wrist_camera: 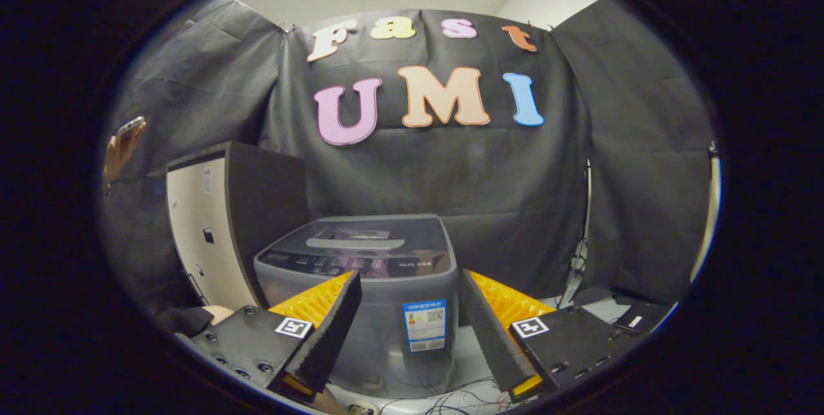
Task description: Put the clothes into the washing machine and then close the washing machine lid.
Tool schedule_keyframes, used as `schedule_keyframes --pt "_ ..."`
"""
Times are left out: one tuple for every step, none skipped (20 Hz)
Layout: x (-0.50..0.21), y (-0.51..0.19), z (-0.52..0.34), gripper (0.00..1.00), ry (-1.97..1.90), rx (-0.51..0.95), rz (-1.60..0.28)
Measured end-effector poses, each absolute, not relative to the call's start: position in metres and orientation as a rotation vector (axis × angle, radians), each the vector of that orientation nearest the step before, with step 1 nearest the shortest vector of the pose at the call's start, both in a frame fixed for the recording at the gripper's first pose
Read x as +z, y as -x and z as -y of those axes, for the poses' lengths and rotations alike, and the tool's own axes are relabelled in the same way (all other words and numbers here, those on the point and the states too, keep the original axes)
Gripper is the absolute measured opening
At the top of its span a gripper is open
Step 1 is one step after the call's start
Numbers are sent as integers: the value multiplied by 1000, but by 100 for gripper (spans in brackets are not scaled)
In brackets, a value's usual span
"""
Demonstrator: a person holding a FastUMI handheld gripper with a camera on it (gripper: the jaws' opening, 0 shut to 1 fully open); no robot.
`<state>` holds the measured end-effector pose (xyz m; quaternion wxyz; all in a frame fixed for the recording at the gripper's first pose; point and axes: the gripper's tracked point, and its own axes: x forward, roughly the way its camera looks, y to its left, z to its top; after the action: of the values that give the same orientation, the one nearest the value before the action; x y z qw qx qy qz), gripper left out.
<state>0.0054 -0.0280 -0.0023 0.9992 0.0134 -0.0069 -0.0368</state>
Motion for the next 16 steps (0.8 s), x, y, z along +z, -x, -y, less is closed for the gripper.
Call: schedule_keyframes --pt "-2 -5 29 97 -12 -83 7" --pt "2 -4 29 96 3 -89 10" --pt "0 -4 27 96 0 -87 5" --pt "0 -4 28 96 1 -94 7" --pt "1 -3 30 96 -2 -105 9" --pt "0 -4 31 97 -2 -108 7" --pt "0 -4 30 97 0 -107 5" --pt "0 -3 29 97 0 -106 3" --pt "1 -3 29 97 0 -106 4" --pt "1 -3 29 97 0 -106 7" --pt "1 -4 29 97 0 -106 4" --pt "0 -4 29 97 0 -106 3" --pt "1 -4 28 97 0 -106 3" --pt "1 -4 29 97 0 -106 3" --pt "1 -4 29 97 0 -105 4" --pt "2 -4 29 97 0 -102 3"
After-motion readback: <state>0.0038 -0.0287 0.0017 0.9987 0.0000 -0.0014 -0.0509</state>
